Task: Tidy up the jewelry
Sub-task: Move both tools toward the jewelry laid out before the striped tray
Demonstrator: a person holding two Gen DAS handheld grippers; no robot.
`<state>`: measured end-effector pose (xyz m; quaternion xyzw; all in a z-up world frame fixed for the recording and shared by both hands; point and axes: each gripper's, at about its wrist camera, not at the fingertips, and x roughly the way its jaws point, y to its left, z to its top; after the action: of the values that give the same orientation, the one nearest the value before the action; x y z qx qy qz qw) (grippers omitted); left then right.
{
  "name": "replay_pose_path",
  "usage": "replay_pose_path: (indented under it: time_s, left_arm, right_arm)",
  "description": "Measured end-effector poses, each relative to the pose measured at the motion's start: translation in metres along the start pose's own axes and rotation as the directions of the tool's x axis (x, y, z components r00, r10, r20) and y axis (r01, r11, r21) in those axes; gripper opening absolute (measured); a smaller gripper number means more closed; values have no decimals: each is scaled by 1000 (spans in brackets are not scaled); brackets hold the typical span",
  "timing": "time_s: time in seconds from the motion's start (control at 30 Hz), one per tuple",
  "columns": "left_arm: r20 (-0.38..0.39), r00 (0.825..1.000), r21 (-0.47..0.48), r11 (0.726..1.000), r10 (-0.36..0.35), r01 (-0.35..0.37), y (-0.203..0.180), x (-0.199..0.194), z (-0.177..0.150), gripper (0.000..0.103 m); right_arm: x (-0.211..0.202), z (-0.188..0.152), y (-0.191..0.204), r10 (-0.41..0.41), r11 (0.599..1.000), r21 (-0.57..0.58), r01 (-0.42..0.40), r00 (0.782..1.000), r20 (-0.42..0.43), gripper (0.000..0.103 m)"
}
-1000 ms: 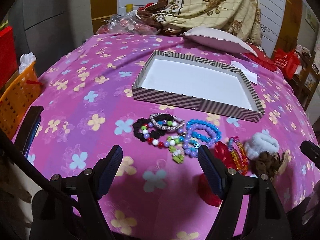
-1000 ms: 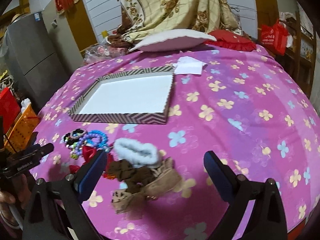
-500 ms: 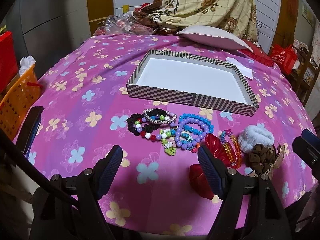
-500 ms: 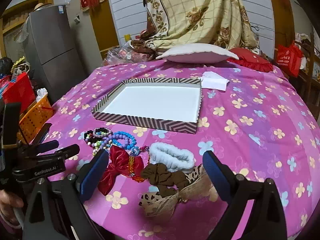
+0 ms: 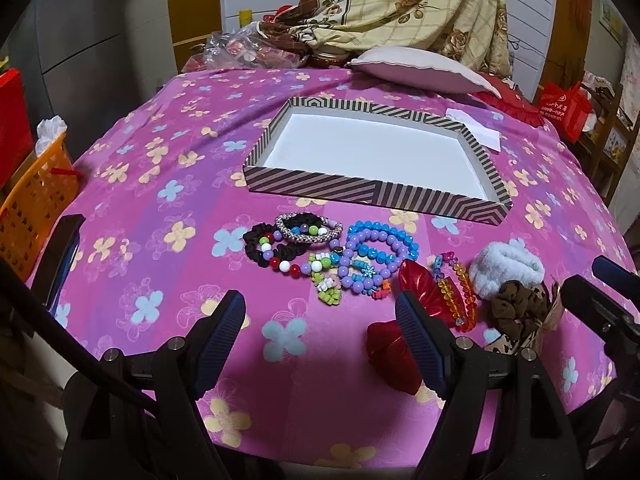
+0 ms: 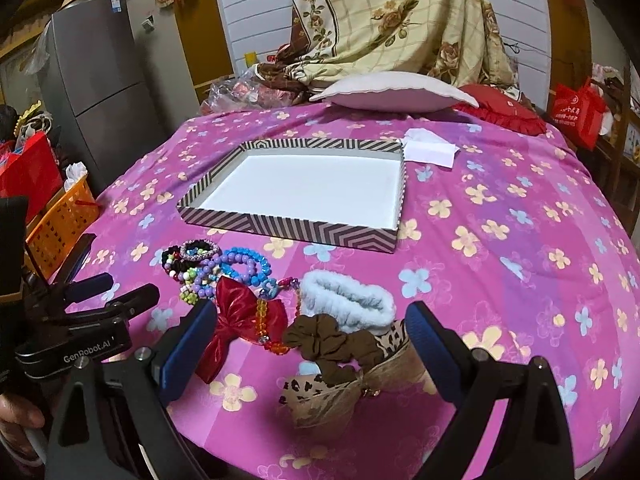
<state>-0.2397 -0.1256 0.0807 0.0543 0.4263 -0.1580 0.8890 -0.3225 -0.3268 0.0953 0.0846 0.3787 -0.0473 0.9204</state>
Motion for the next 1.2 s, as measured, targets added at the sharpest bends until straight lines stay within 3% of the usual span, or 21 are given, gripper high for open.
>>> replay_pose_path:
  time_s: [1.2]
  left_arm:
    - [-35, 999, 10, 1000, -8, 8, -9, 4, -8, 71]
  right_arm:
    - [4, -2, 10, -6, 998, -56, 6, 1000, -14, 97]
